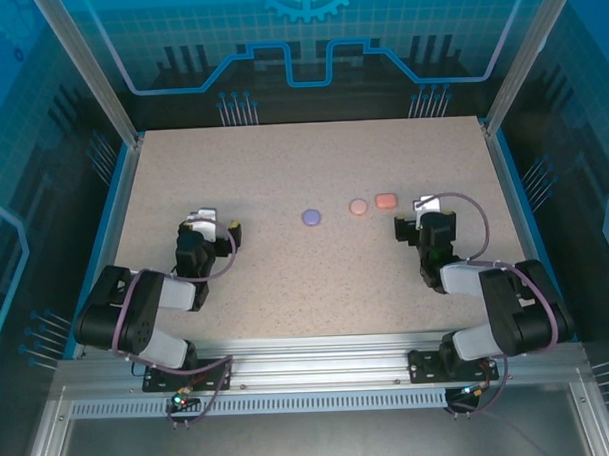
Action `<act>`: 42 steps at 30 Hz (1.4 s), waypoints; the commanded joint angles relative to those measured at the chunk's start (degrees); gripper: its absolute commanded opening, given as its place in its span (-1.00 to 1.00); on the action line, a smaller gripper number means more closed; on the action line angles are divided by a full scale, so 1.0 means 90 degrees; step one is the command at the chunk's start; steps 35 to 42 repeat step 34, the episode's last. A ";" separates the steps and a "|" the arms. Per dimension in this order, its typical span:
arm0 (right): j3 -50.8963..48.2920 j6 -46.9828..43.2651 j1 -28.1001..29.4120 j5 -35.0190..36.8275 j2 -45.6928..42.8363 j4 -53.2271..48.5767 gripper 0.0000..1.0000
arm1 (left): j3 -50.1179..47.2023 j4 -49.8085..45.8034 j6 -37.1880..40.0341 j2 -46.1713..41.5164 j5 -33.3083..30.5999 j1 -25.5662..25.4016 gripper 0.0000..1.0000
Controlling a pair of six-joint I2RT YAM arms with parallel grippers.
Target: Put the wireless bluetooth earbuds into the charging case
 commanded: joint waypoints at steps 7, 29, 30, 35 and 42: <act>0.0353 0.0097 -0.0528 -0.1025 0.0448 0.0625 1.00 | 0.0656 -0.0767 -0.0251 0.0041 0.0547 0.0280 0.98; 0.0382 0.0071 -0.0566 -0.1197 0.0472 0.0626 1.00 | 0.0988 -0.1355 -0.0606 0.0089 0.0826 0.0633 0.97; 0.0413 0.0072 -0.0643 -0.1419 0.0487 0.0573 1.00 | 0.0998 -0.1355 -0.0606 0.0084 0.0829 0.0639 0.97; 0.0380 0.0025 -0.0666 -0.1569 0.0471 0.0620 1.00 | 0.0999 -0.1356 -0.0606 0.0082 0.0827 0.0641 0.97; 0.0380 0.0025 -0.0666 -0.1569 0.0471 0.0620 1.00 | 0.0999 -0.1356 -0.0606 0.0082 0.0827 0.0641 0.97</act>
